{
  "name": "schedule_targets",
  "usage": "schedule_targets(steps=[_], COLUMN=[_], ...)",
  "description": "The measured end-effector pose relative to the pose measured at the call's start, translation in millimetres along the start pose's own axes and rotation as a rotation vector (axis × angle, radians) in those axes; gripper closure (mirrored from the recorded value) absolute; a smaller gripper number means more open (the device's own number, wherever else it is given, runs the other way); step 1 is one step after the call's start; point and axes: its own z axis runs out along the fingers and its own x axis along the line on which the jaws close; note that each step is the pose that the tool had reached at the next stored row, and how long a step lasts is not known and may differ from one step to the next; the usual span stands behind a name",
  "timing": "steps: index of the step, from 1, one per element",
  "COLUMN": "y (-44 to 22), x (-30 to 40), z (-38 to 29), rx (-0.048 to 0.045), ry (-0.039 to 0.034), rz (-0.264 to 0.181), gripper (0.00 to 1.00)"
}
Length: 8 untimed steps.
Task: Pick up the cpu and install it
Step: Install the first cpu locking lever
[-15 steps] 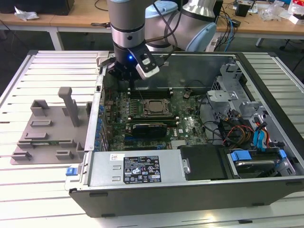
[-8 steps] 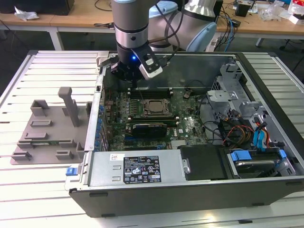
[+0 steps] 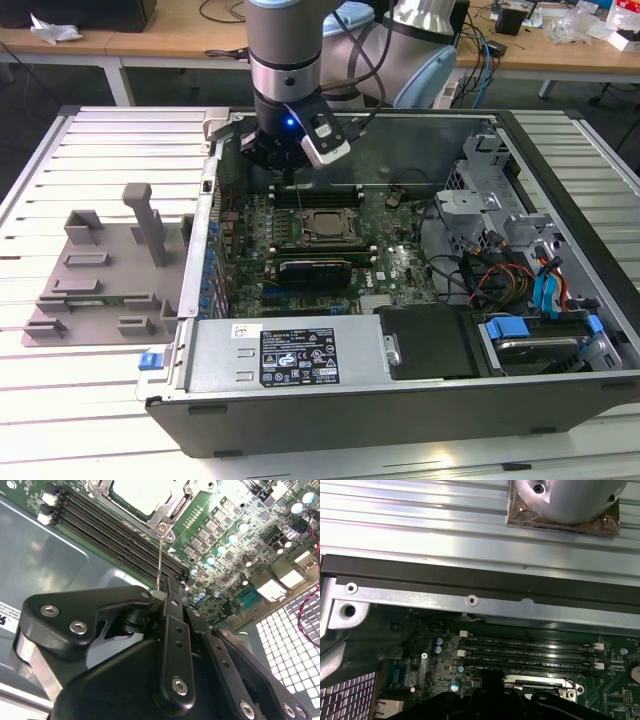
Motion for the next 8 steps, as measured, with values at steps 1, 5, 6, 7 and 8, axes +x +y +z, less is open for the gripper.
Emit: schedule_targets(steps=[1,5,6,7,8], y=[0.0,-0.2,-0.2,-0.2,-0.2], x=[-0.3,-1.8,-1.8,-1.9,-1.9], z=[0.0,0.2,0.2,0.2,0.2], rx=[0.0001,0.0001,0.0001,0.0001,0.0001], ry=[0.0000,0.0000,-0.0001,-0.0001,-0.0001], rz=[0.000,0.000,0.000,0.000,0.000], gripper=[0.89,0.89,0.89,0.89,0.89])
